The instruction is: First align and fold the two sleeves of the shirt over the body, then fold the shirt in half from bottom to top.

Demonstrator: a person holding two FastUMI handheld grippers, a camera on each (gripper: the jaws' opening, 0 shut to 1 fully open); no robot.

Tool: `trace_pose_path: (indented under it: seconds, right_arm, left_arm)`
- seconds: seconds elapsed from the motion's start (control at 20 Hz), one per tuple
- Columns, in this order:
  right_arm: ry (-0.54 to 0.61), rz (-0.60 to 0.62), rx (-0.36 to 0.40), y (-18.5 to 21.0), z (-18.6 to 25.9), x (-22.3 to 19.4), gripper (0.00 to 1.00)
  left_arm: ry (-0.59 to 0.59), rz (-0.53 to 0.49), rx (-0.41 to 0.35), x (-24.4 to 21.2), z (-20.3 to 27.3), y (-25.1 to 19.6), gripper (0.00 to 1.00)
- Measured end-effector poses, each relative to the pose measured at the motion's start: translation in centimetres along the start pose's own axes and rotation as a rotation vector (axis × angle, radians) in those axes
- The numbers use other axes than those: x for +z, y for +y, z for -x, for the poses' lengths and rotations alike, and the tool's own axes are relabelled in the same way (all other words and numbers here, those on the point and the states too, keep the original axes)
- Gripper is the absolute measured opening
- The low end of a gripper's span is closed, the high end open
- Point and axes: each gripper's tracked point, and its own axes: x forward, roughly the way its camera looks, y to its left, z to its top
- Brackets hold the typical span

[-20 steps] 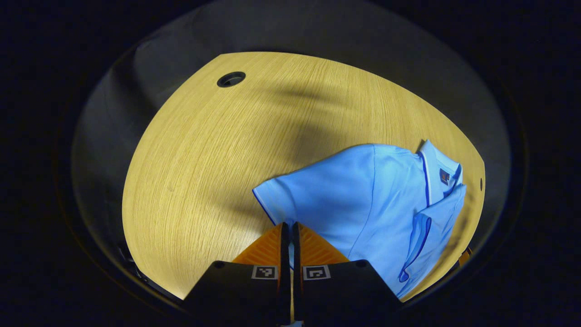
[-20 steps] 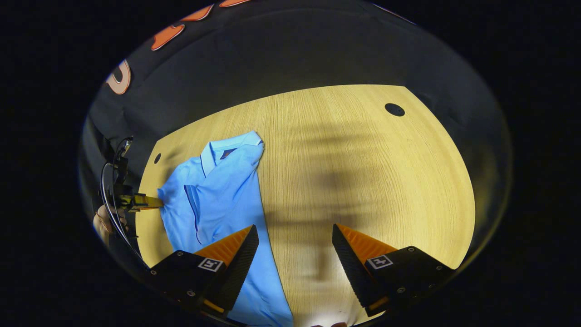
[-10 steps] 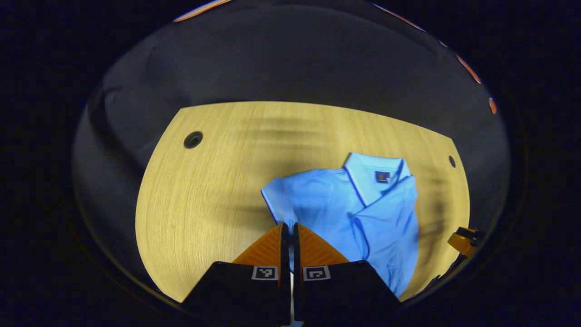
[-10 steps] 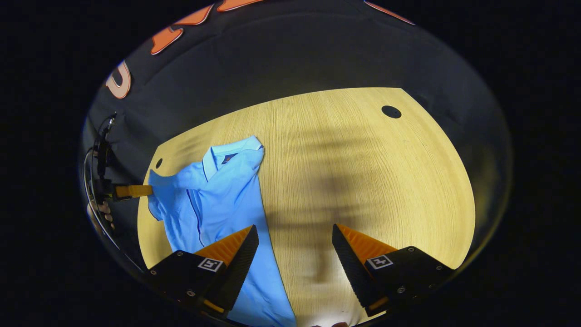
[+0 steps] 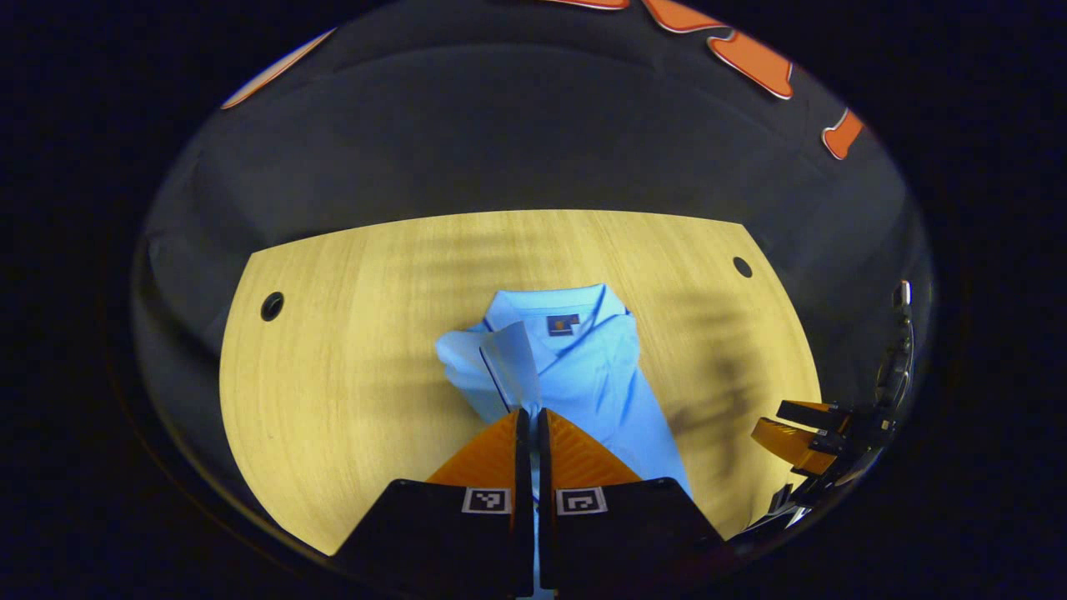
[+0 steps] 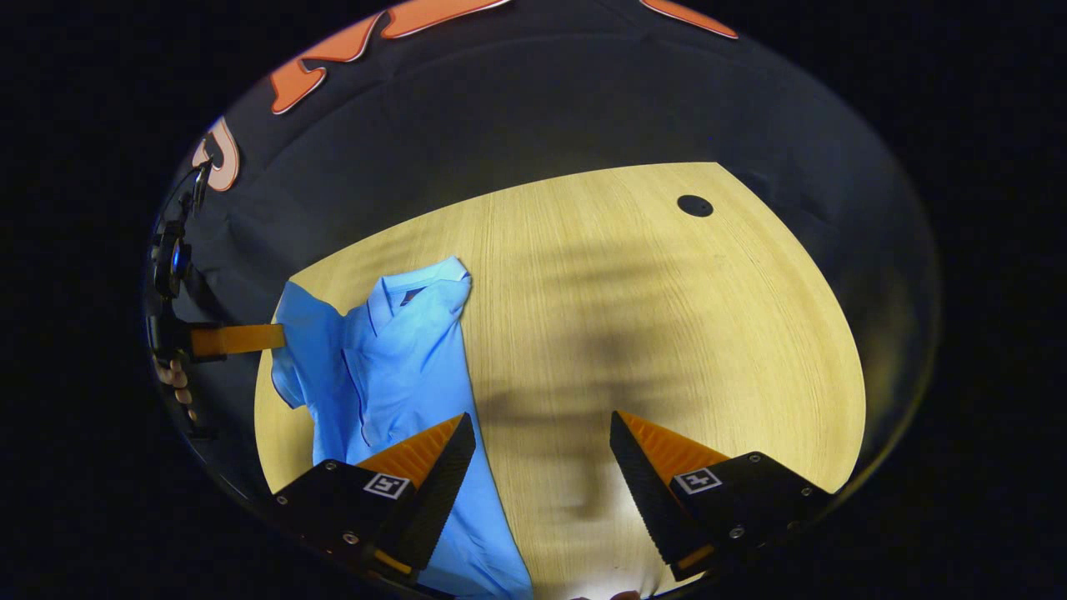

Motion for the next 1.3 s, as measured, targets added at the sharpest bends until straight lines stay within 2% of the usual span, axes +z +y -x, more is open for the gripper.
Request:
trace_pose_path:
  seconds: [0.25,0.4,0.65,0.8,0.9,1.0,1.1,1.25,1.3]
  right_arm:
    - [0.006,-0.028,-0.022,-1.7,-0.6,-1.3,0.99]
    - [0.014,-0.047,-0.028,-3.6,0.9,-2.3,0.99]
    - [0.025,-0.084,-0.033,-4.8,1.0,-3.9,0.99]
    - [0.027,-0.095,-0.038,-5.1,1.1,-4.5,0.99]
    - [0.028,-0.101,-0.042,-5.1,1.0,-4.7,0.99]
    - [0.03,-0.099,-0.047,-5.0,1.1,-5.0,0.99]
    - [0.027,-0.088,-0.048,-4.5,1.4,-5.4,0.99]
    - [0.034,-0.071,-0.046,-3.2,1.8,-6.2,0.99]
    - [0.036,-0.063,-0.042,-2.6,1.9,-6.6,0.99]
  left_arm:
    - [0.032,-0.031,-0.058,-0.9,-1.5,-5.0,0.06]
    - [0.073,-0.037,-0.082,-1.9,-2.0,-7.8,0.06]
    - [0.102,-0.066,-0.09,-3.3,-4.8,-10.0,0.06]
    - [0.113,-0.02,-0.114,-4.1,-5.7,-10.7,0.08]
    - [0.127,0.007,-0.129,-4.9,-6.1,-10.7,0.14]
    - [0.137,0.03,-0.144,-5.6,-6.8,-10.7,0.24]
    - [0.129,0.033,-0.154,-6.3,-6.9,-10.7,0.47]
    - [0.121,0.042,-0.143,-7.7,-5.3,-9.6,1.0]
    - [0.113,0.042,-0.131,-8.0,-4.7,-8.8,1.0]
